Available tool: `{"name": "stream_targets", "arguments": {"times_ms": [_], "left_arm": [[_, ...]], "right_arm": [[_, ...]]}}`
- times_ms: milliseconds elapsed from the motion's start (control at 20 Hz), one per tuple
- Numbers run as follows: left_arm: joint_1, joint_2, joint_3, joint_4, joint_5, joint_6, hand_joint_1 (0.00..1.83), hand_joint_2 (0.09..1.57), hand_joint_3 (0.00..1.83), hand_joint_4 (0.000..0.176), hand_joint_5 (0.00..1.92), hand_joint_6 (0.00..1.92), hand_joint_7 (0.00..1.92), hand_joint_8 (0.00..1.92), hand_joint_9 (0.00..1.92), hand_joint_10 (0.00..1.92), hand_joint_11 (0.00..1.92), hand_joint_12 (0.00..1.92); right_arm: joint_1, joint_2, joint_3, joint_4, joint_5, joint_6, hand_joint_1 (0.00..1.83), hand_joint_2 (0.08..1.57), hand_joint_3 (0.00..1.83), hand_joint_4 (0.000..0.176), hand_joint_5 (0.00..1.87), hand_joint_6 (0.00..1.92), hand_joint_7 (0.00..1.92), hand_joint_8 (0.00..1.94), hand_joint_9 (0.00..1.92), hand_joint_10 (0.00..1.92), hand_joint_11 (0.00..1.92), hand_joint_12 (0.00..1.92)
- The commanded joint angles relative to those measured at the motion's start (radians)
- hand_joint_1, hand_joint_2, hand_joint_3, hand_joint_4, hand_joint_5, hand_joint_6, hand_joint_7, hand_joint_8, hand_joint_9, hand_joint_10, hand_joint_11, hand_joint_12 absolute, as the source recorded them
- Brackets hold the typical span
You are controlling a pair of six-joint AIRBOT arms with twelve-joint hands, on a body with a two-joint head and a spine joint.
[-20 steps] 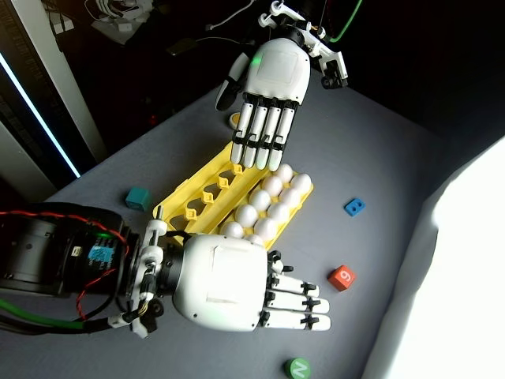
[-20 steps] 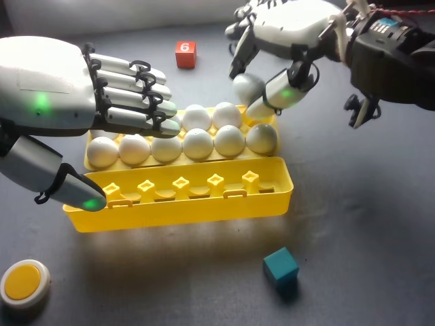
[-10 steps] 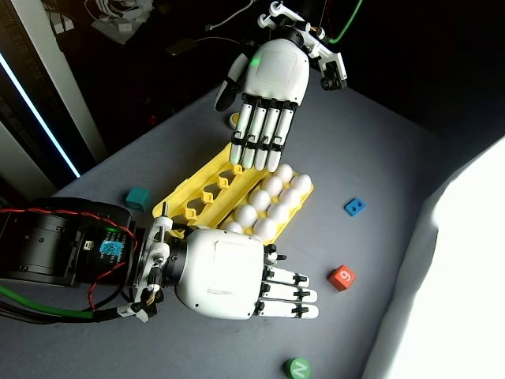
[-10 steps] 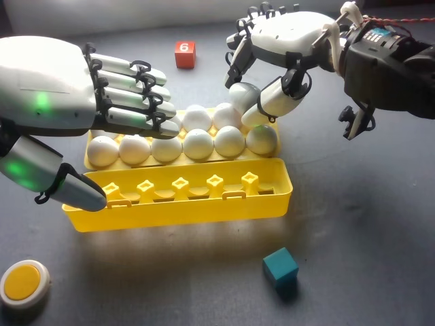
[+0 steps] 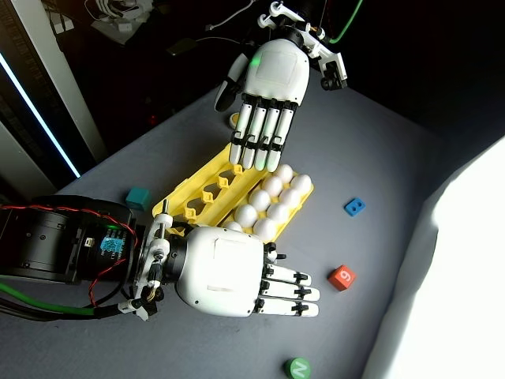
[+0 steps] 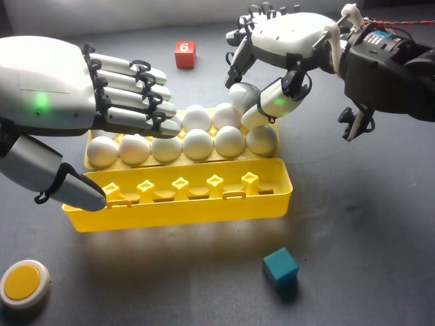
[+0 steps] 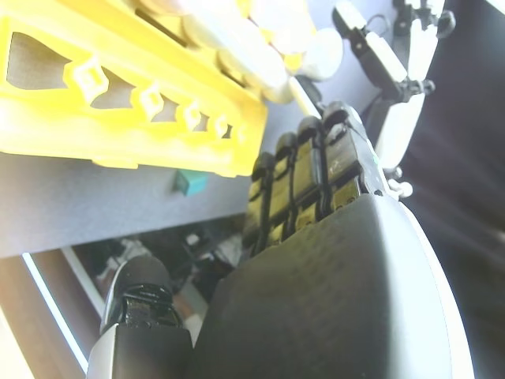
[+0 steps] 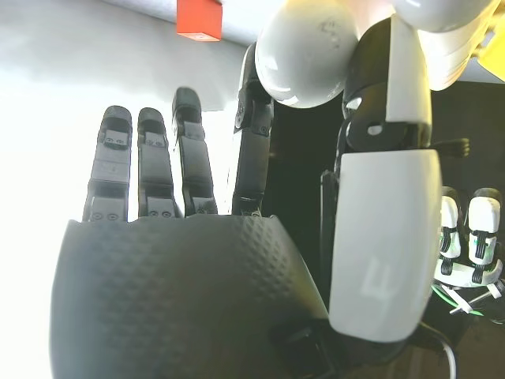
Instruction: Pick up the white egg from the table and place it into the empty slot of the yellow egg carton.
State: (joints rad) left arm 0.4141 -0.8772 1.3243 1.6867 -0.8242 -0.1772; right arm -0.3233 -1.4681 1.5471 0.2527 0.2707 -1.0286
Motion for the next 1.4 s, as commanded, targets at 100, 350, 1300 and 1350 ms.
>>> {"name": "stream_targets", "arguments": {"times_ms": [100,350,1300,1350], "left_arm": [[-0.01,-0.003,0.004,-0.067,-0.012,0.001,0.0,1.18,0.0,0.0,0.11,0.01,0.09,0.01,0.06,0.0,0.01,0.03],[-0.009,-0.003,0.004,-0.067,-0.012,0.001,0.0,1.18,0.0,0.0,0.1,0.01,0.09,0.01,0.05,0.01,0.01,0.01],[-0.008,-0.003,0.004,-0.067,-0.012,0.001,0.0,1.18,0.0,0.0,0.07,0.0,0.06,0.0,0.03,0.0,0.0,0.0],[-0.008,-0.003,0.004,-0.067,-0.012,0.001,0.0,1.18,0.0,0.0,0.07,0.0,0.07,0.0,0.03,0.0,0.0,0.0]], "right_arm": [[-0.002,0.005,-0.003,-0.005,0.091,-0.003,0.78,0.92,0.0,0.132,0.99,0.01,0.14,0.01,0.0,0.0,0.0,0.0],[-0.003,0.005,-0.003,-0.005,0.091,-0.005,0.74,0.91,0.0,0.157,0.94,0.0,0.12,0.0,0.02,0.01,0.0,0.0],[0.002,0.016,-0.003,-0.01,0.095,-0.011,0.6,0.94,0.01,0.162,0.75,0.0,0.11,0.01,0.0,0.0,0.03,0.01],[0.006,0.019,-0.003,-0.01,0.095,-0.011,0.62,0.94,0.01,0.15,0.77,0.01,0.13,0.01,0.01,0.0,0.04,0.02]]}}
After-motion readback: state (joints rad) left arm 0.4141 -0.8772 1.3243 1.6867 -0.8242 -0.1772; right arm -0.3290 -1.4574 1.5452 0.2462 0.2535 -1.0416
